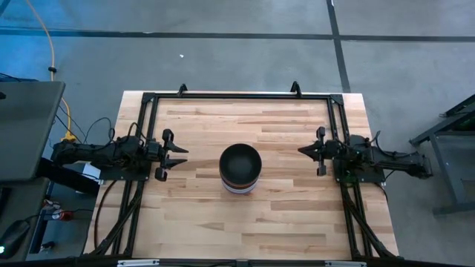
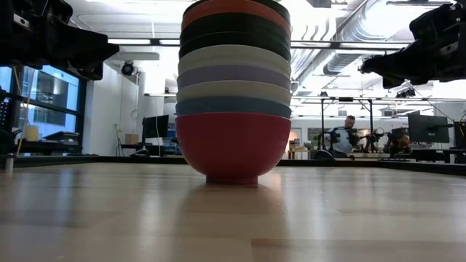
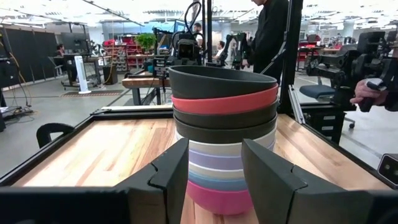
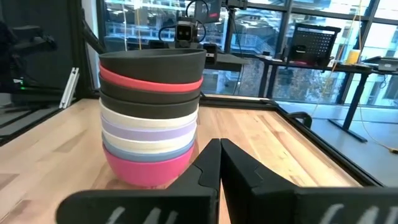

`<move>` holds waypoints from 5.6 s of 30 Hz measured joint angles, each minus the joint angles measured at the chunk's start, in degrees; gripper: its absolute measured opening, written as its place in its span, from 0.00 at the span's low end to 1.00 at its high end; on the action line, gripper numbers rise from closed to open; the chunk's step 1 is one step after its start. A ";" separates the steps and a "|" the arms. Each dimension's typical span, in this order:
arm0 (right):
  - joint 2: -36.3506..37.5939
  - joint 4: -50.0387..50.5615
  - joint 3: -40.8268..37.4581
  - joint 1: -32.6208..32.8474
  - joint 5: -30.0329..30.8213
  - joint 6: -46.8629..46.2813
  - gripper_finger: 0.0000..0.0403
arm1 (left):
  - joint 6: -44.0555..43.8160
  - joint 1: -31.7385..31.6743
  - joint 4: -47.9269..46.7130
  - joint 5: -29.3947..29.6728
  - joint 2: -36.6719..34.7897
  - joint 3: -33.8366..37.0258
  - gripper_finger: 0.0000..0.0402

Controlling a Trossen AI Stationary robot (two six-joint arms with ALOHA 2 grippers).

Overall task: Nest bowls inside each other
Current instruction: Return to Home Position

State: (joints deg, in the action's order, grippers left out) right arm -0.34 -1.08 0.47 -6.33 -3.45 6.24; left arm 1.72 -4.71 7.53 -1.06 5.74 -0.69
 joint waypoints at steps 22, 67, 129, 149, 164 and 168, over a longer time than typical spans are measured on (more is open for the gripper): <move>-8.27 0.02 0.02 0.00 0.22 -6.47 0.00 | -0.02 -0.01 -1.01 -0.24 0.00 0.00 0.34; 0.05 -0.46 0.11 13.88 9.39 -1.89 0.00 | -2.13 -0.02 5.64 -4.75 -0.02 0.00 0.34; 0.05 0.02 0.17 13.88 7.13 -1.27 0.00 | -2.58 -0.02 5.62 -3.87 -0.02 0.00 0.34; 0.05 0.02 0.20 13.88 7.16 -1.27 0.00 | -2.58 -0.02 5.62 -3.85 -0.02 0.00 0.34; 0.05 0.03 0.20 13.87 7.14 -1.27 0.00 | -2.57 -0.01 5.62 -3.86 -0.02 0.00 0.34; 0.03 0.04 0.20 13.88 7.16 -1.27 0.00 | -2.58 -0.02 5.60 -3.85 -0.02 0.00 0.34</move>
State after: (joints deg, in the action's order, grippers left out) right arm -0.32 -1.04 0.67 7.55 3.70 4.97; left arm -0.86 -4.73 13.13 -4.91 5.72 -0.69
